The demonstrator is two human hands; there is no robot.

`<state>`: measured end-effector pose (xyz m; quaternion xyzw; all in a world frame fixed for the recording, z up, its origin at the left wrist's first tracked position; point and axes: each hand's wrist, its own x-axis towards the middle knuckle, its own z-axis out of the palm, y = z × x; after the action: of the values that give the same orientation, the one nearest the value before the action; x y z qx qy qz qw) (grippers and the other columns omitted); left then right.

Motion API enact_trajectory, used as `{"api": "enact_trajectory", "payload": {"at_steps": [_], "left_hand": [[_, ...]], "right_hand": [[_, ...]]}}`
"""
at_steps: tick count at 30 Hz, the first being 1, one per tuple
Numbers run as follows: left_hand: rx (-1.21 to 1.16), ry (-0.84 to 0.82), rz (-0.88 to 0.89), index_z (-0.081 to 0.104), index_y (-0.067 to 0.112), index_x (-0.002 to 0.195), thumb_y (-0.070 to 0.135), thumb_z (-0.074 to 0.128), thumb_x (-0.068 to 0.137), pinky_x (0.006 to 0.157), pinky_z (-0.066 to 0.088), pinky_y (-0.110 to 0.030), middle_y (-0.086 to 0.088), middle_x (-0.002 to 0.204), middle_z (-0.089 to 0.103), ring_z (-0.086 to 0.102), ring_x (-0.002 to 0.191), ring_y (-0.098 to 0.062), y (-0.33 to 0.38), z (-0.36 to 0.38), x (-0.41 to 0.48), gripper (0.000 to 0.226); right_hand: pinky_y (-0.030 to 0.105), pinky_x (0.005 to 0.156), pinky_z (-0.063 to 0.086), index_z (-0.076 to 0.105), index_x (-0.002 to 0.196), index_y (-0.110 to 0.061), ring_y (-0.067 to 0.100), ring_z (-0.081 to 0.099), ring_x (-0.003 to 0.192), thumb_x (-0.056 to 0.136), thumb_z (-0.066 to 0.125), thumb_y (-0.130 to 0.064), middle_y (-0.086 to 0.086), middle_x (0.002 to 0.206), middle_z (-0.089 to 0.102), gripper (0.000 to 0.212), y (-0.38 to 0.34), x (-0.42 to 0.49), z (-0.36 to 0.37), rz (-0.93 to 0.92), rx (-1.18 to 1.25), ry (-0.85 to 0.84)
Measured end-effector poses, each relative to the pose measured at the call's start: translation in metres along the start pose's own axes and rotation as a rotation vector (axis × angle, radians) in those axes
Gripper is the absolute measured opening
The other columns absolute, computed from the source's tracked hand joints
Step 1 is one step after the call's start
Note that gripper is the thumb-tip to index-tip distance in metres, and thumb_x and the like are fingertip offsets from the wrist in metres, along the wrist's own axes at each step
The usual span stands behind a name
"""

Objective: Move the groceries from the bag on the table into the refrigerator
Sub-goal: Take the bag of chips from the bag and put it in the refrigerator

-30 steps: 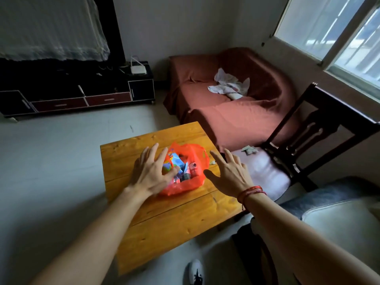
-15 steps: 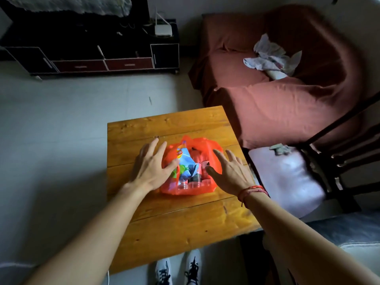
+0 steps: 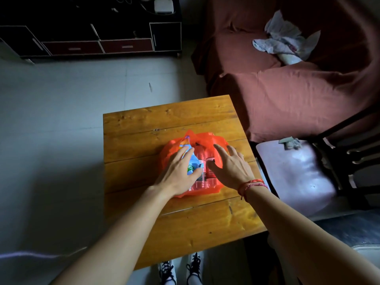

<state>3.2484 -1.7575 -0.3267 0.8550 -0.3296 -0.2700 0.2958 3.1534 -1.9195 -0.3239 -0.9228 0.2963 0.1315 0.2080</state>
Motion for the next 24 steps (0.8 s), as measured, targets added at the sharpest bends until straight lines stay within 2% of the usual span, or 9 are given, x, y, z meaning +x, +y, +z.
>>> {"api": "enact_trajectory", "payload": {"at_steps": [5, 9, 13, 17, 20, 24], "left_hand": [[-0.029, -0.108, -0.034, 0.029, 0.013, 0.151, 0.031, 0.059, 0.094, 0.119, 0.020, -0.032, -0.001, 0.160, 0.022, 0.022, 0.147, -0.019, -0.004, 0.023, 0.011, 0.067], [-0.069, -0.175, -0.063, 0.037, 0.012, 0.147, 0.027, 0.060, 0.094, 0.114, 0.023, -0.026, -0.003, 0.154, 0.032, 0.029, 0.144, -0.021, -0.007, 0.038, 0.022, 0.060], [-0.047, -0.202, -0.116, 0.047, 0.011, 0.139, 0.025, 0.060, 0.093, 0.102, 0.026, -0.019, -0.004, 0.143, 0.044, 0.040, 0.134, -0.021, -0.026, 0.038, 0.021, 0.050], [0.004, -0.104, -0.222, 0.042, 0.008, 0.144, 0.027, 0.058, 0.094, 0.109, 0.026, -0.025, -0.004, 0.145, 0.040, 0.037, 0.135, -0.020, -0.047, 0.020, 0.017, 0.056], [0.009, -0.021, -0.328, 0.046, 0.010, 0.141, 0.032, 0.056, 0.095, 0.110, 0.030, -0.031, -0.006, 0.143, 0.044, 0.039, 0.134, -0.022, -0.058, 0.008, 0.021, 0.053], [-0.094, -0.002, -0.502, 0.057, 0.004, 0.127, 0.028, 0.049, 0.098, 0.098, 0.039, -0.031, -0.015, 0.136, 0.055, 0.049, 0.125, -0.029, -0.070, 0.005, 0.032, 0.038]], "right_hand": [[0.049, 0.103, 0.040, 0.021, 0.154, -0.034, 0.040, 0.034, 0.137, 0.094, 0.041, -0.060, 0.014, 0.158, 0.026, 0.068, -0.001, 0.011, 0.003, -0.008, -0.013, -0.007], [0.048, 0.100, 0.042, 0.021, 0.154, -0.033, 0.039, 0.037, 0.134, 0.095, 0.042, -0.058, 0.014, 0.156, 0.028, 0.068, 0.002, 0.020, 0.012, -0.010, -0.024, -0.030], [0.049, 0.098, 0.044, 0.021, 0.154, -0.031, 0.041, 0.038, 0.133, 0.096, 0.043, -0.055, 0.016, 0.156, 0.028, 0.067, 0.002, 0.026, 0.026, -0.019, -0.010, -0.080], [0.049, 0.101, 0.041, 0.021, 0.154, -0.030, 0.041, 0.036, 0.135, 0.096, 0.046, -0.053, 0.016, 0.155, 0.028, 0.067, -0.005, 0.030, 0.034, -0.016, 0.025, -0.130], [0.048, 0.099, 0.042, 0.023, 0.152, -0.030, 0.041, 0.041, 0.130, 0.094, 0.048, -0.052, 0.016, 0.149, 0.037, 0.067, -0.011, 0.038, 0.042, -0.002, 0.085, -0.164], [0.044, 0.099, 0.045, 0.026, 0.151, -0.023, 0.038, 0.051, 0.123, 0.093, 0.051, -0.050, 0.019, 0.141, 0.047, 0.069, -0.016, 0.054, 0.060, 0.076, 0.259, -0.227]]}}
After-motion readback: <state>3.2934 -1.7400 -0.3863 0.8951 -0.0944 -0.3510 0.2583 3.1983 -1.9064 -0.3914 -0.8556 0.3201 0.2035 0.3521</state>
